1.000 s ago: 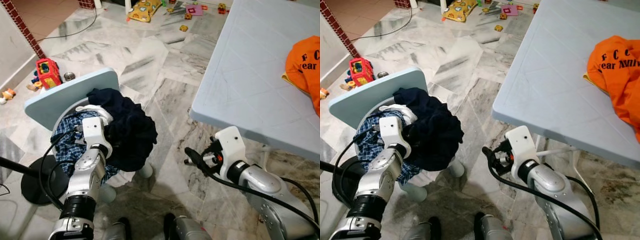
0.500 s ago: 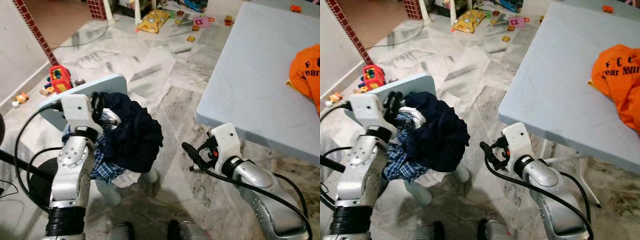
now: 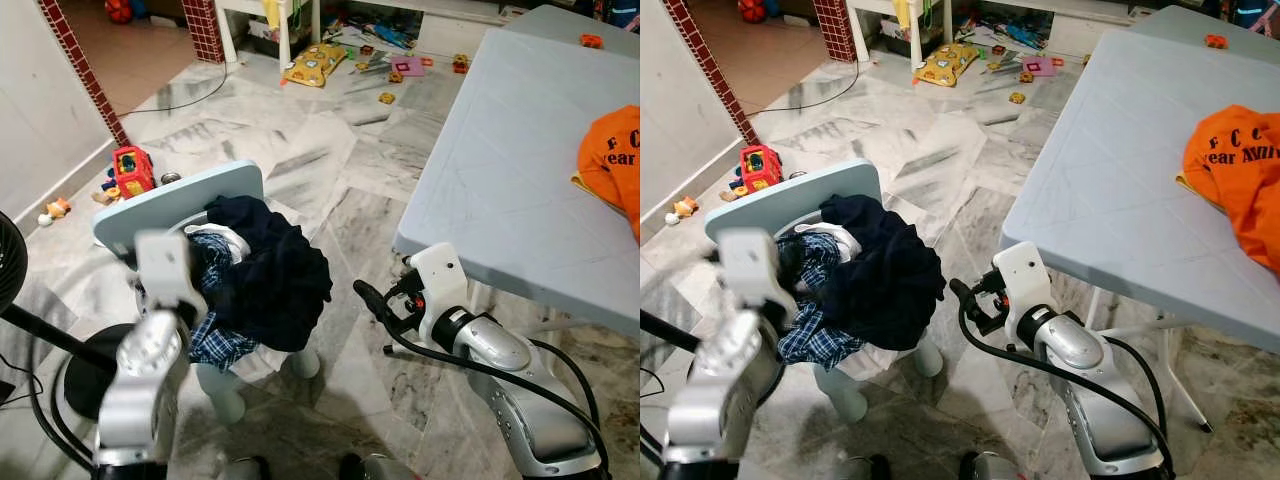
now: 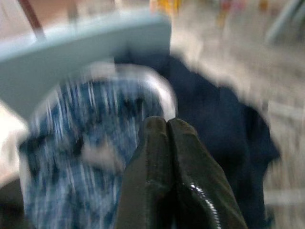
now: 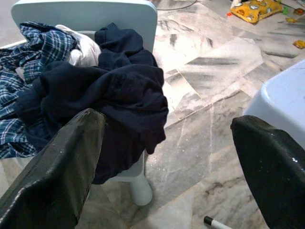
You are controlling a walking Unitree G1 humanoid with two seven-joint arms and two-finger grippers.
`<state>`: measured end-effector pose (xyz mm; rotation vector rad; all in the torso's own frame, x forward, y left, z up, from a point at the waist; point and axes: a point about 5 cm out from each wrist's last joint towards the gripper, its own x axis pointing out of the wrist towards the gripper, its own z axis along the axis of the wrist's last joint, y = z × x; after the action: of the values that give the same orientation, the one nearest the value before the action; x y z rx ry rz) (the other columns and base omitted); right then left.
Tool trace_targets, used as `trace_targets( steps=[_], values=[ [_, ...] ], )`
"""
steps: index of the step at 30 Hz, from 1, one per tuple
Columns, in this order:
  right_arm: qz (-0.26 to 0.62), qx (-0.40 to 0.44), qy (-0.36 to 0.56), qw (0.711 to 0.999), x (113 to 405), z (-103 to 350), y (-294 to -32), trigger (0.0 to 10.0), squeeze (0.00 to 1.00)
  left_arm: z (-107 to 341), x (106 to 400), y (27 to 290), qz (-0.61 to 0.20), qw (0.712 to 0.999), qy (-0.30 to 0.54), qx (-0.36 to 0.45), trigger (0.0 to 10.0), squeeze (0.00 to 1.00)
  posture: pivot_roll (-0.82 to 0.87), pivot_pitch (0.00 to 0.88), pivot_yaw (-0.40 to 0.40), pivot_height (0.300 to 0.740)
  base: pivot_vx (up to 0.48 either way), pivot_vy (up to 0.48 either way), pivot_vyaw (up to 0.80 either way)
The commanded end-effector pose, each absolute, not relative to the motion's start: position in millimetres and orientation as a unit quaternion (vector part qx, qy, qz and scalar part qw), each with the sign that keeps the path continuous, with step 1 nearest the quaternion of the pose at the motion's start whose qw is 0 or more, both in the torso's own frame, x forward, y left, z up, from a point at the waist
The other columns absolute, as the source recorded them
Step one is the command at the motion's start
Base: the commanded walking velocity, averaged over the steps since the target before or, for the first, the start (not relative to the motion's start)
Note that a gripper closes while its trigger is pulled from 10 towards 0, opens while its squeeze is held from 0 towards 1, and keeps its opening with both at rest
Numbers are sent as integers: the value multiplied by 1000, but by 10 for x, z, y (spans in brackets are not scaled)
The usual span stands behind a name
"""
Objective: Hang hanger
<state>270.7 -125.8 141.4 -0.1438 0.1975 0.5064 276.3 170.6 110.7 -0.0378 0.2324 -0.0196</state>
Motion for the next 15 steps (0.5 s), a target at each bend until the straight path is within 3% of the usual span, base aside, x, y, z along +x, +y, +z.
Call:
trace_targets(
  steps=[1, 8, 15],
  values=[
    [243, -70, 101, 962, 2681, 1384, -1283, 10000, 0, 1042, 2682, 1678, -14, 988, 151, -18, 10000, 1000, -90, 141, 13, 740, 0, 0, 0],
    [251, -69, 101, 960, 2654, 1358, -1228, 10000, 0, 912, 2545, 1604, -23, 978, 206, -29, 10000, 1000, -82, 156, 14, 740, 0, 0, 0],
    [253, -74, 100, 959, 2657, 1355, -1249, 10000, 0, 1078, 2687, 1879, -60, 982, 153, 96, 10000, 1000, -82, 161, 12, 740, 0, 0, 0]
  ],
)
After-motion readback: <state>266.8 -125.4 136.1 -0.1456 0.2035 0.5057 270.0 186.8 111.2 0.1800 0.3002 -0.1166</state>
